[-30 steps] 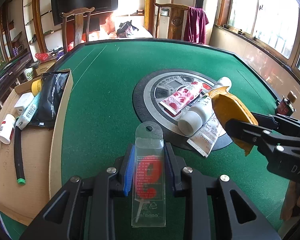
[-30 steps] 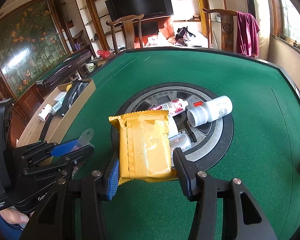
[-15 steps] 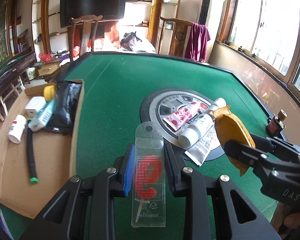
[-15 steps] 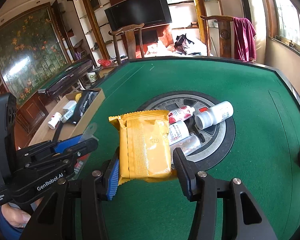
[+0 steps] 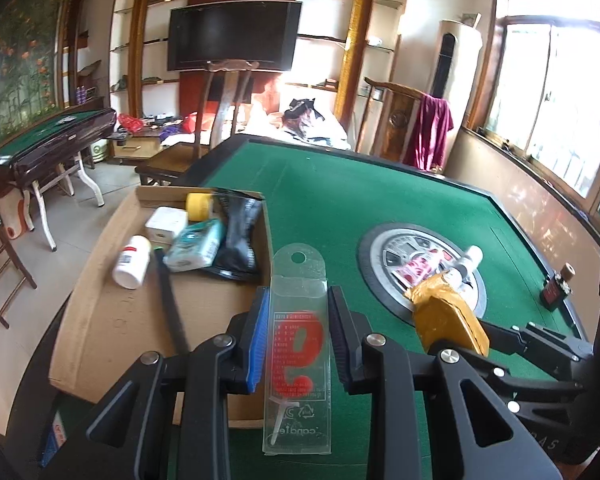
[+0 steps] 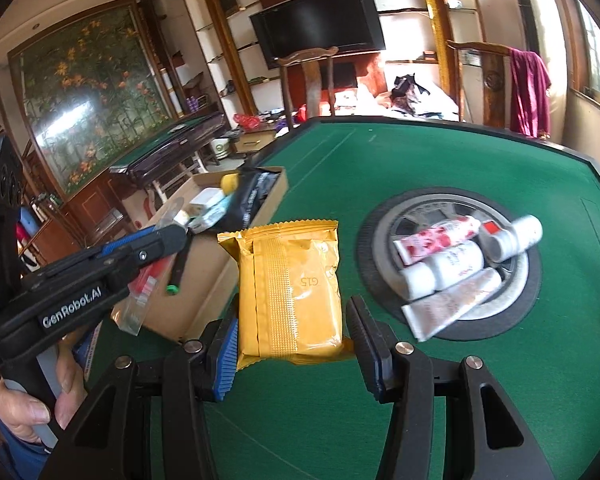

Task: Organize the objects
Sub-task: 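Carry the clear package in the left gripper and yellow packet in the right to the tray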

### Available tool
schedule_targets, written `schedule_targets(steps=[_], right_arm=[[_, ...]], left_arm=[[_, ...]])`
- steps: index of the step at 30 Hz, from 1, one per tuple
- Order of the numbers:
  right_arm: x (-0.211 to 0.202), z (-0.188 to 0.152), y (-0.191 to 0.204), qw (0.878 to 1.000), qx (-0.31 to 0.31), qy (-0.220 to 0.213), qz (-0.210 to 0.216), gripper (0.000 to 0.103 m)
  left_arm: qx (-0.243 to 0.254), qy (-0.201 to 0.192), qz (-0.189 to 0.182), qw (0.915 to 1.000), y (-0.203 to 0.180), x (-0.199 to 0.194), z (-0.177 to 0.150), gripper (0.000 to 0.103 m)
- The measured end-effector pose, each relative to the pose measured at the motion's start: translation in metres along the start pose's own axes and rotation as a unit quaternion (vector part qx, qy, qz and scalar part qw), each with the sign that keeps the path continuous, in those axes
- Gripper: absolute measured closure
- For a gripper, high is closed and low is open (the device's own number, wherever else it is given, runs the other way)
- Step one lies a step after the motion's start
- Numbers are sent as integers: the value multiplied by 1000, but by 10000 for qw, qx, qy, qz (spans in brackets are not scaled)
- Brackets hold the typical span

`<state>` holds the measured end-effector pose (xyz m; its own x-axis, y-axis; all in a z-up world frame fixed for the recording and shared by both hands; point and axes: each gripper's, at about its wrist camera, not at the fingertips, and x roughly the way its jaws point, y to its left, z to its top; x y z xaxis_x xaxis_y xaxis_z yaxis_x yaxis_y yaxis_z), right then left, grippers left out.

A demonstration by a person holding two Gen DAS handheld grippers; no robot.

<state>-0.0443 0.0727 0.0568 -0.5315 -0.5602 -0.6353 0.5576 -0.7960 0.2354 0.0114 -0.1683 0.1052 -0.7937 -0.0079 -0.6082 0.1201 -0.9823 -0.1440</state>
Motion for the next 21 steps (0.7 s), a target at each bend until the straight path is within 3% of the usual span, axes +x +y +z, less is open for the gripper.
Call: schedule_targets(steps=[10, 21], right_arm=[[28, 8, 58, 9984, -480, 176, 242, 48], [77, 11, 107, 9935, -925, 537, 377, 48]], left_arm=[[-601, -59, 304, 9977, 73, -8, 1, 75], [-1174, 172, 550, 9914, 143, 13, -9, 71]])
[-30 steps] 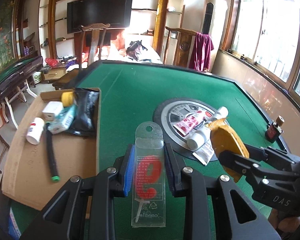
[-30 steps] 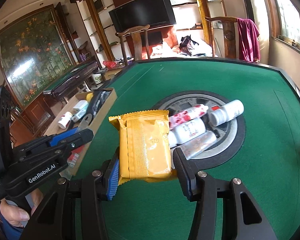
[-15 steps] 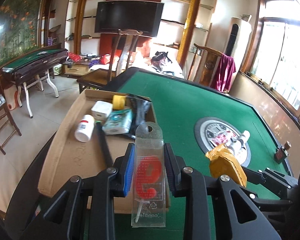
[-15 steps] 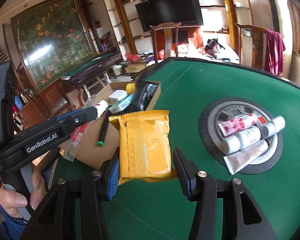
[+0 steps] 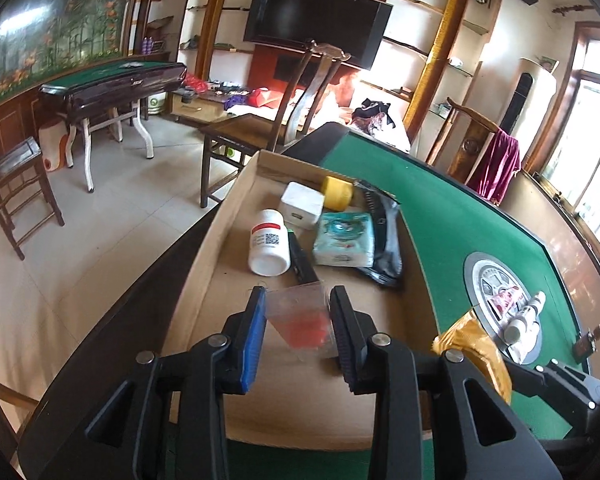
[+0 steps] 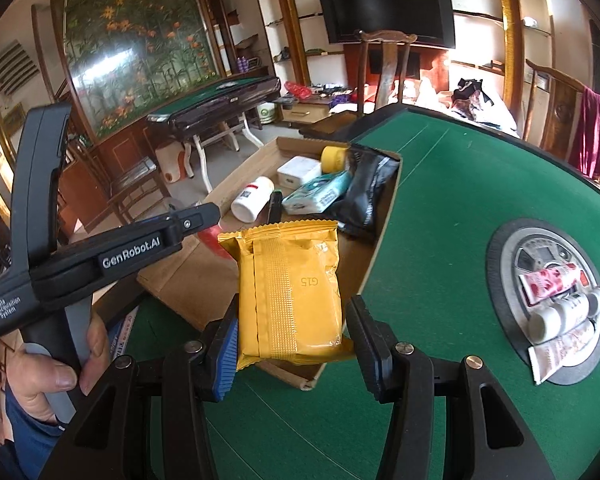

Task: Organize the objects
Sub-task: 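Carry the clear package in the left gripper and yellow packet in the right to the tray, then lower the clear package into the tray and open the left gripper while the right releases the yellow packet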

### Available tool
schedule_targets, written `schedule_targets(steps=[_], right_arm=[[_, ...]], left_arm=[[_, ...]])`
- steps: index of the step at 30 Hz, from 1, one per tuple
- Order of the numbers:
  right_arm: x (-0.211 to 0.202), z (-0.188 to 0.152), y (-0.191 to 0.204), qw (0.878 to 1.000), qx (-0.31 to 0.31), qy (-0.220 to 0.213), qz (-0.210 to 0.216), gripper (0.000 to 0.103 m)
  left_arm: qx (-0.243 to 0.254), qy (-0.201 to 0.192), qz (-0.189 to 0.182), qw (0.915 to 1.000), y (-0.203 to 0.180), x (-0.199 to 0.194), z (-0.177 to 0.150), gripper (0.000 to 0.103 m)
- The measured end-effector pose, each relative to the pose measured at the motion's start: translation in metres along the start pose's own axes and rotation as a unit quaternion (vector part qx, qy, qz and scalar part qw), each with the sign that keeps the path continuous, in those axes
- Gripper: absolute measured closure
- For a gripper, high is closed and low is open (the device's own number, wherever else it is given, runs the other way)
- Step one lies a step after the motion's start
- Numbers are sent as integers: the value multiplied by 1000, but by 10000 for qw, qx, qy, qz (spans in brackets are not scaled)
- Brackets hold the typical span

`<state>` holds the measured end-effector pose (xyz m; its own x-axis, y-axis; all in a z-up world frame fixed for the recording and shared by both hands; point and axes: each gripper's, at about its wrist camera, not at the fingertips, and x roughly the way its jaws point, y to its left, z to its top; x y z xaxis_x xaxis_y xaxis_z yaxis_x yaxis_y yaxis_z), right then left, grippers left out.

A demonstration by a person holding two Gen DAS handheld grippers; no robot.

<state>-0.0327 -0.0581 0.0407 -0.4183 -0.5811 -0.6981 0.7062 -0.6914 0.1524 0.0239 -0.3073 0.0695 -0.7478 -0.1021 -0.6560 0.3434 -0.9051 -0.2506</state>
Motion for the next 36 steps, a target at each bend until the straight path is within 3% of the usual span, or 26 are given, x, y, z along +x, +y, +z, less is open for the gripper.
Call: schedule_targets(steps=[19, 24, 36], right_arm=[[59, 21, 10, 9982, -246, 445, -330, 48], [70, 25, 7, 9975, -135, 584, -383, 48], [87, 23, 4, 9945, -72, 858, -602, 48]], left_arm=[[-16, 360, 85, 9993, 2, 42, 27, 68], [-81, 812, -2, 9967, 4, 65, 25, 71], [-12, 969, -16, 9953, 5, 73, 18, 71]])
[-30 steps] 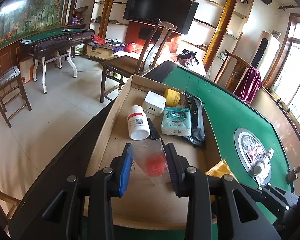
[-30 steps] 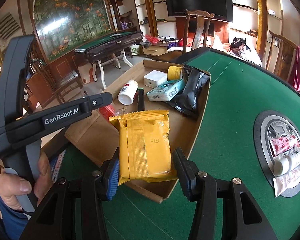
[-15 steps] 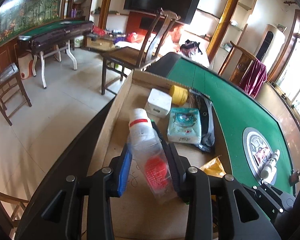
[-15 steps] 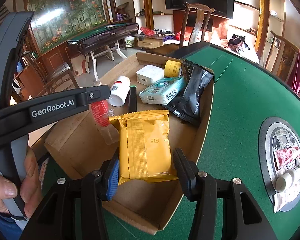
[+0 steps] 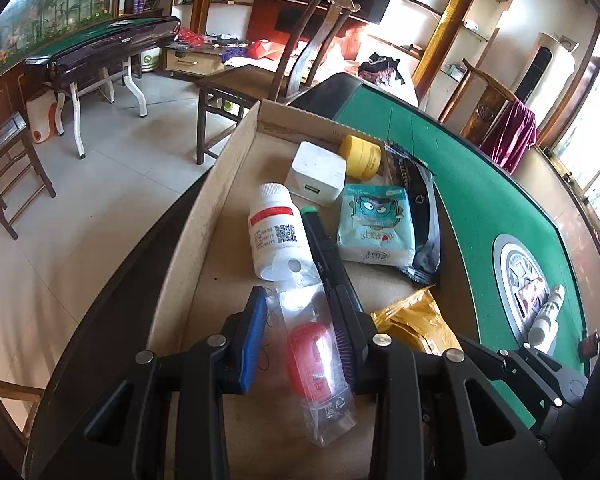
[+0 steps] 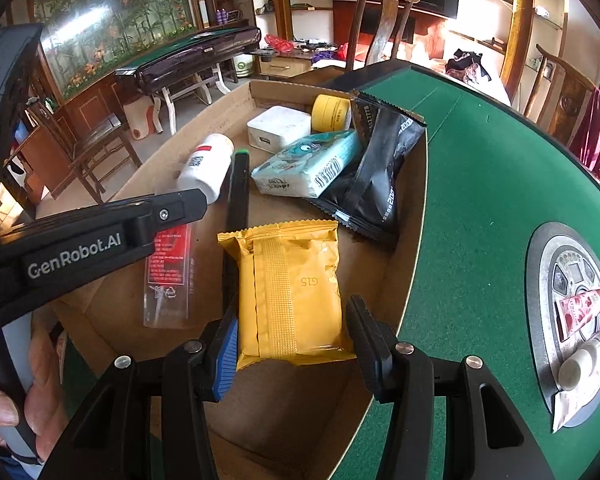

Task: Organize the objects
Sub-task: 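Lower the clear package into the tray and open the left gripper while the right releases the yellow packet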

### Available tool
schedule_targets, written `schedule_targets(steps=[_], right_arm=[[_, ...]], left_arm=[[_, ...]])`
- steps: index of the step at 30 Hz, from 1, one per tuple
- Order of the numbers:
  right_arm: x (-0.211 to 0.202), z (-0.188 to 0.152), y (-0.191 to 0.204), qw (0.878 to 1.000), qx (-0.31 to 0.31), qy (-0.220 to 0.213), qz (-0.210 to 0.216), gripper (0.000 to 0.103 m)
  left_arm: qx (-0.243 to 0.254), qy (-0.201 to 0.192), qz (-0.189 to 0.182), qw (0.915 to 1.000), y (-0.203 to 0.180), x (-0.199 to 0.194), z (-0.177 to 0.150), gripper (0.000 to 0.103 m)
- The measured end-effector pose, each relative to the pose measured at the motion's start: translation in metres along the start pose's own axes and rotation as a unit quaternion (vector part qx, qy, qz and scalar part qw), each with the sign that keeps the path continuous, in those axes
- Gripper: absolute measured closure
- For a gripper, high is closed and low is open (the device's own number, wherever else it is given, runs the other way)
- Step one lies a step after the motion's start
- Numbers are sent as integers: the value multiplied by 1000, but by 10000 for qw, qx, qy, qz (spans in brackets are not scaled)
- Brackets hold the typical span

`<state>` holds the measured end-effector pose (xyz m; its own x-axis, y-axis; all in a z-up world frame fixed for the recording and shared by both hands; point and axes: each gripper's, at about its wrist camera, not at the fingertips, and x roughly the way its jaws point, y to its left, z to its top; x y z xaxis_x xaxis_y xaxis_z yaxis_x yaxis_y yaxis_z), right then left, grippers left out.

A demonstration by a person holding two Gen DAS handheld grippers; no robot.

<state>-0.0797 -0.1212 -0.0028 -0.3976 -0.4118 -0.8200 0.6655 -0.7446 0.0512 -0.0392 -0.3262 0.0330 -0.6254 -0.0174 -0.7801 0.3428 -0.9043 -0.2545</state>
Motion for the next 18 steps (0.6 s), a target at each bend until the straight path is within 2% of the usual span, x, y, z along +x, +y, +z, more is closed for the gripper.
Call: schedule_targets(steps=[18], right_arm=[[4, 0, 5, 10000, 17, 63, 55, 47]], left_arm=[[145, 70, 99, 9998, -6, 3, -6, 71]])
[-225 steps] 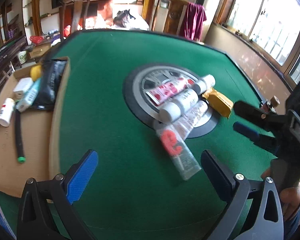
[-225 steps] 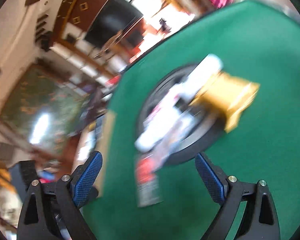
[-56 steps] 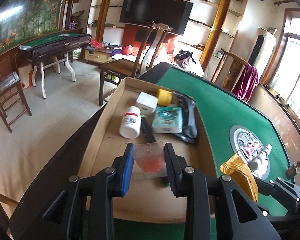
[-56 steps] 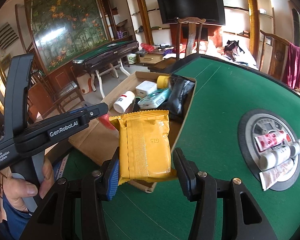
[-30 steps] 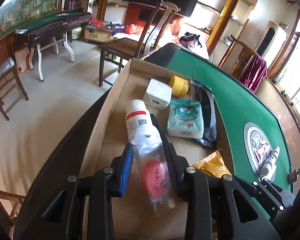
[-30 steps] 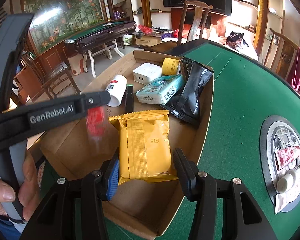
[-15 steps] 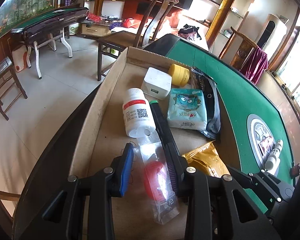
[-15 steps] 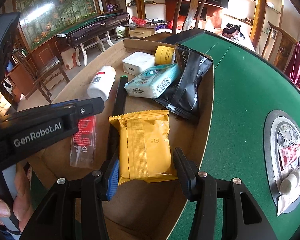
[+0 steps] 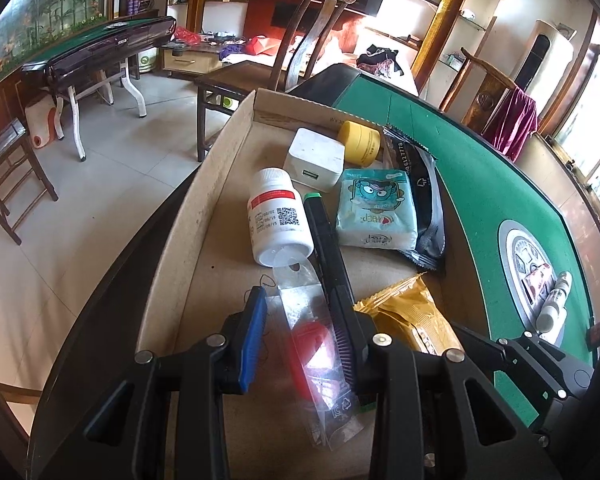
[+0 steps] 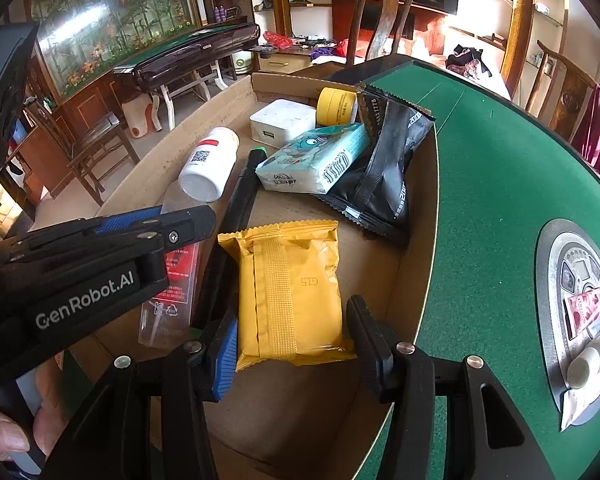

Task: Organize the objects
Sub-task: 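Lower the clear package into the tray and open the left gripper while the right releases the yellow packet, then move both grippers back from the tray to the centre panel items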

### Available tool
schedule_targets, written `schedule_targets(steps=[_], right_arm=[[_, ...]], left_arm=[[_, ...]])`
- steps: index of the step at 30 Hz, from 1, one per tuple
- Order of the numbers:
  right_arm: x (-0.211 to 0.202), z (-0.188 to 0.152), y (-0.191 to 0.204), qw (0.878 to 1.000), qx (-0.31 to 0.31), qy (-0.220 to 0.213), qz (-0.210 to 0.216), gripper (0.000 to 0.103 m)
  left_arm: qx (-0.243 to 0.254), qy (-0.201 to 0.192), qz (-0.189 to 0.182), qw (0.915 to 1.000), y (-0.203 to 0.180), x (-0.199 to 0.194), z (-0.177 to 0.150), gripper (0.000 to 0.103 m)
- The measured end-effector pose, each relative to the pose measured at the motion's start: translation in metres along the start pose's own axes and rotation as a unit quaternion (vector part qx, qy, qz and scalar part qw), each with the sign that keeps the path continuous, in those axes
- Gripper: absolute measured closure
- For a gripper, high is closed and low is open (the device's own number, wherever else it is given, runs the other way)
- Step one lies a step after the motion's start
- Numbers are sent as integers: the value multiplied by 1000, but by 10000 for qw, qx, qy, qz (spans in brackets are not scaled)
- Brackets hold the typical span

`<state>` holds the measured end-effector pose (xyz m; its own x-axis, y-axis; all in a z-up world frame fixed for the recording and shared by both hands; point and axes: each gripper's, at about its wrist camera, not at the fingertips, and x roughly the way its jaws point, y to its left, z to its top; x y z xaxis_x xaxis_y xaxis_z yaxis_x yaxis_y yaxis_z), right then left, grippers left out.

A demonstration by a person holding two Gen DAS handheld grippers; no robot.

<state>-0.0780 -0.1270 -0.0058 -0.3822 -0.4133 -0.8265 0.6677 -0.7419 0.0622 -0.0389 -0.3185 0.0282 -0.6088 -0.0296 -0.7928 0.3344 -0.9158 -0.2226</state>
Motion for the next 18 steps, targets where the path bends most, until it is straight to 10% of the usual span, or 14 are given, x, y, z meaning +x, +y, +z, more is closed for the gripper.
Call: schedule_targets(steps=[18], right_arm=[[-17, -2, 1, 9997, 83, -122, 217, 38]], left_arm=[[128, -278, 158, 9994, -5, -18, -3, 31]])
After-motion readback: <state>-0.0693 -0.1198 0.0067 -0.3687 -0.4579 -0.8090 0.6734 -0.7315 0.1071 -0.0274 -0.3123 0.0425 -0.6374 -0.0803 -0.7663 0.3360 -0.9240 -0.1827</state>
